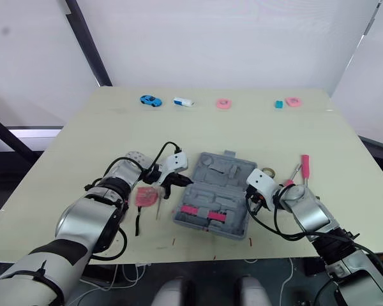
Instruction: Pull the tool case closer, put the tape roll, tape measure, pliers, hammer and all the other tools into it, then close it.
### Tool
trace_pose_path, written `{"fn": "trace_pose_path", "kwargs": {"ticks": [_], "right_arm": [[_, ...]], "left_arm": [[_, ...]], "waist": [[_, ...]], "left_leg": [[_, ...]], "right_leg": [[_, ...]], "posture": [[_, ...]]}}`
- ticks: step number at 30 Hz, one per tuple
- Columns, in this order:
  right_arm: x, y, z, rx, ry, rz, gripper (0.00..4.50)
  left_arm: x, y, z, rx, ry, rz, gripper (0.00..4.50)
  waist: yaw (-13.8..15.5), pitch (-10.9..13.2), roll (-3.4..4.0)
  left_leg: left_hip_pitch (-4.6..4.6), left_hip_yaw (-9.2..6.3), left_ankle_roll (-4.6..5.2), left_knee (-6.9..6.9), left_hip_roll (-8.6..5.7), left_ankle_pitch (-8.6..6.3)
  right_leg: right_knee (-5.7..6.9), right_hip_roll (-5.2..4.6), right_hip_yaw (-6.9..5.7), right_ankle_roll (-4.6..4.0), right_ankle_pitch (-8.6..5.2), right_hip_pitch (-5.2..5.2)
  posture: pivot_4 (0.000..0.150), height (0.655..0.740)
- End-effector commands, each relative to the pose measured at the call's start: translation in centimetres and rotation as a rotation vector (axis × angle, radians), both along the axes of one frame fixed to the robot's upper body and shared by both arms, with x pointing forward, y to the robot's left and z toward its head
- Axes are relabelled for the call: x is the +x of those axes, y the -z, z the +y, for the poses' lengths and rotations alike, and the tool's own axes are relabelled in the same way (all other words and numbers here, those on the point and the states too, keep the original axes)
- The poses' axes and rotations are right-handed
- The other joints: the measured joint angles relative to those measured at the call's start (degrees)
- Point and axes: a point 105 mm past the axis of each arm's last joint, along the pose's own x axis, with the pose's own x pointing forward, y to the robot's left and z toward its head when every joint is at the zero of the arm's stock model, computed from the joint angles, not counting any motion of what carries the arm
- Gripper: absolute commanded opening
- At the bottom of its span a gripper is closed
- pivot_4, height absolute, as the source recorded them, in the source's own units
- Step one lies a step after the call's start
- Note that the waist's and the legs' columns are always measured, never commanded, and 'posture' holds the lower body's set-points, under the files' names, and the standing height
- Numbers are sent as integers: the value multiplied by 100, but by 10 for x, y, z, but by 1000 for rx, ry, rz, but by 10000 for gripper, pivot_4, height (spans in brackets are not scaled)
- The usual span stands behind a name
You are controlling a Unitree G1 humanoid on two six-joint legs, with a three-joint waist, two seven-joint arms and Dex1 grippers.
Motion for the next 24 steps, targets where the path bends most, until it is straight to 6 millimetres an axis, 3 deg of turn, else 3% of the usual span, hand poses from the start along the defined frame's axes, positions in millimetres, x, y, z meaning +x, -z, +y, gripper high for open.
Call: {"fn": "trace_pose_path", "kwargs": {"ticks": [1, 15, 24], "right_arm": [[-2, -2, 16, 28, -71, -1, 0], [8, -14, 30, 3, -240, -45, 0], [15, -15, 36, -44, -317, -62, 0]], "left_arm": [[-5, -9, -9, -67, 70, 7, 734], [-19, 5, 4, -124, 52, 43, 734], [-40, 12, 10, -164, 10, 43, 734]], "waist": [[-1, 0, 0], [-122, 0, 1], [-139, 0, 1]], "left_leg": [[0, 0, 0, 0, 0, 0], [1, 0, 0, -1, 3, 0], [5, 5, 0, -2, 6, 0]], "right_leg": [[0, 0, 0, 0, 0, 0], [2, 2, 1, 0, 0, -1], [7, 1, 5, -1, 0, -1]], "posture": [[1500, 7400], [1500, 7400], [1500, 7400]]}}
